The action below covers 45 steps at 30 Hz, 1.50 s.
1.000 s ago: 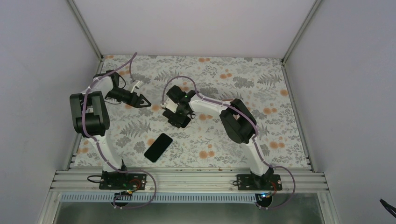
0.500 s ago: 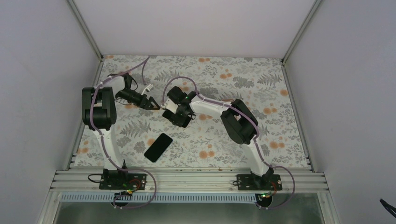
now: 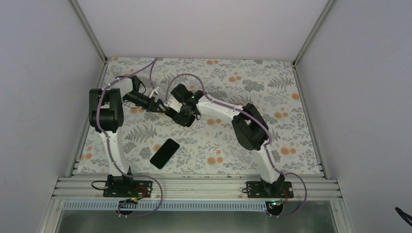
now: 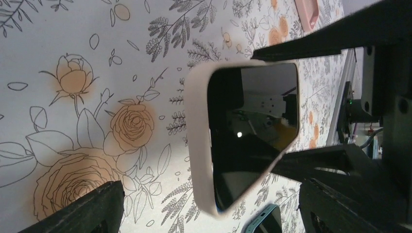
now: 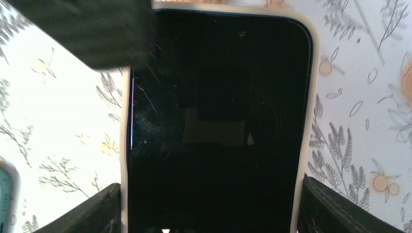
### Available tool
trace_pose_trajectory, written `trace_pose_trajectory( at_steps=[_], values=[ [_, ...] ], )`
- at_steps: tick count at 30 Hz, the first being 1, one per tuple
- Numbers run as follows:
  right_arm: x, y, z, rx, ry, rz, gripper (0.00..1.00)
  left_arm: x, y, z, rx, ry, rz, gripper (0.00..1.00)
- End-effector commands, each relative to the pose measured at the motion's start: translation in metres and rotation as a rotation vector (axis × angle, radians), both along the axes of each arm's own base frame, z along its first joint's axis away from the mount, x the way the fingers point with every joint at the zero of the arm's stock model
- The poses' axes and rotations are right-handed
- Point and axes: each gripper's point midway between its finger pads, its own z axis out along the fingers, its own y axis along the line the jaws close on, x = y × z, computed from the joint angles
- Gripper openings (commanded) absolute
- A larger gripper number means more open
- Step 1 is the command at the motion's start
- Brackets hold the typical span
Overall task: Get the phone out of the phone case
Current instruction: Pick up the phone at the center of the board.
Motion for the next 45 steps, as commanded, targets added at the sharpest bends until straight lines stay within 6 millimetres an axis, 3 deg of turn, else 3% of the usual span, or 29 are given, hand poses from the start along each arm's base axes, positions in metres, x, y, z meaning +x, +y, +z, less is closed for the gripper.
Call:
trace_pose_trajectory(
  at_steps=[1, 7, 17, 24, 27, 32, 36, 41, 45],
  values=[
    [0.004, 0.026, 0.043, 0.086, -0.072, 0.037, 0.67, 0.006, -0.008, 0.001, -0.044, 0.018, 0.005, 0.88],
    [0.003, 0.041, 0.048, 0.106, -0.073, 0.054, 0.67, 0.008, -0.015, 0.007, -0.085, 0.021, -0.004, 0.81],
    [0.012, 0.053, 0.047, 0.115, -0.108, 0.056, 0.67, -0.011, -0.029, 0.028, -0.213, 0.065, -0.046, 0.56],
    [0.015, 0.055, 0.048, 0.117, -0.121, 0.057, 0.69, -0.018, -0.035, 0.036, -0.237, 0.051, -0.074, 0.24],
    [0.014, 0.049, 0.052, 0.113, -0.132, 0.058, 0.80, -0.017, -0.035, 0.038, -0.223, 0.031, -0.087, 0.05],
    [0.003, 0.028, 0.073, 0.132, -0.088, 0.101, 0.99, -0.011, -0.033, 0.046, -0.201, -0.039, -0.116, 0.02],
    [-0.012, -0.008, 0.106, 0.211, 0.041, 0.168, 1.00, -0.001, -0.035, 0.067, -0.186, -0.184, -0.173, 0.02],
    [-0.033, -0.064, 0.165, 0.394, 0.086, 0.273, 1.00, 0.002, -0.049, 0.126, -0.195, -0.486, -0.296, 0.02],
    [-0.043, -0.097, 0.185, 0.456, -0.023, 0.301, 0.98, -0.017, -0.063, 0.183, -0.281, -0.742, -0.385, 0.02]
  ],
)
